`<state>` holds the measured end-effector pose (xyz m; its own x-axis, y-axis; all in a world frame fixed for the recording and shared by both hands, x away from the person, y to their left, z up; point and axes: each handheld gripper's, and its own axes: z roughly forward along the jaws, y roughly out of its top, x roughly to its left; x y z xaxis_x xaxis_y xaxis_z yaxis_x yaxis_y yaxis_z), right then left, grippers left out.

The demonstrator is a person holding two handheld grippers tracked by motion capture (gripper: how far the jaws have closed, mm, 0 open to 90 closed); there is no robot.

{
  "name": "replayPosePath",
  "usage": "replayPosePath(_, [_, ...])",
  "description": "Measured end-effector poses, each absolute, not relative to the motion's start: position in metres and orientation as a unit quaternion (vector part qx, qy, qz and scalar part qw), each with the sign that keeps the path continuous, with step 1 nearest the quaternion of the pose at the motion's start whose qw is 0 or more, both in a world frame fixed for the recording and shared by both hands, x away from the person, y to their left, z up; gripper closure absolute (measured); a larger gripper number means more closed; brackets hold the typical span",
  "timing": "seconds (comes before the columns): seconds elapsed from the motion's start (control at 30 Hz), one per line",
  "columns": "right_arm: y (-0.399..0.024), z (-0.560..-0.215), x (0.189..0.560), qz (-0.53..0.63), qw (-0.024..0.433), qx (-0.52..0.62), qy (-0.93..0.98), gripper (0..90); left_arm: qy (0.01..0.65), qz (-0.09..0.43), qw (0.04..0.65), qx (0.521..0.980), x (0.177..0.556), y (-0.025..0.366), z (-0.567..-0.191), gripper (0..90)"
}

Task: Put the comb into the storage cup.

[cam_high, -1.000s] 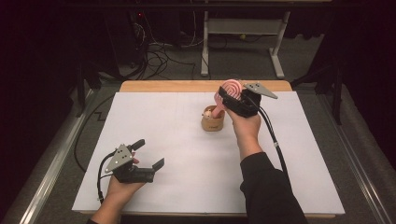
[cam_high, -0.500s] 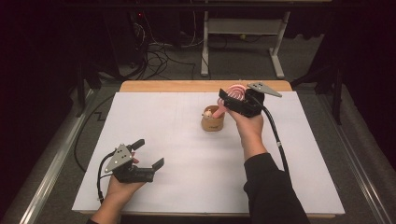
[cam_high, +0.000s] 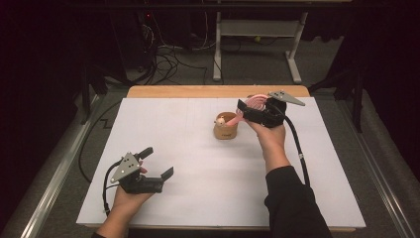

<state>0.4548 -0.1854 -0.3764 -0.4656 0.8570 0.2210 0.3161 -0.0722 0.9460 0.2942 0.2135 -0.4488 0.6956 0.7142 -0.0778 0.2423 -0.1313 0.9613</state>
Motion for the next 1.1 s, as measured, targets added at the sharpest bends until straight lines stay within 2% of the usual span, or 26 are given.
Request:
replayPosePath(0.17, [-0.188, -0.377, 0.454, 0.569, 0.238, 0.460, 0.639, 0.8, 0.331, 0.207, 0.570, 0.723, 0.294, 0.214, -0.449, 0.0])
replayPosePath(1.1, [-0.205, -0.372, 0.438, 0.557, 0.255, 0.453, 0.648, 0.6, 0.330, 0.208, 0.560, 0.732, 0.296, 0.211, -0.450, 0.0])
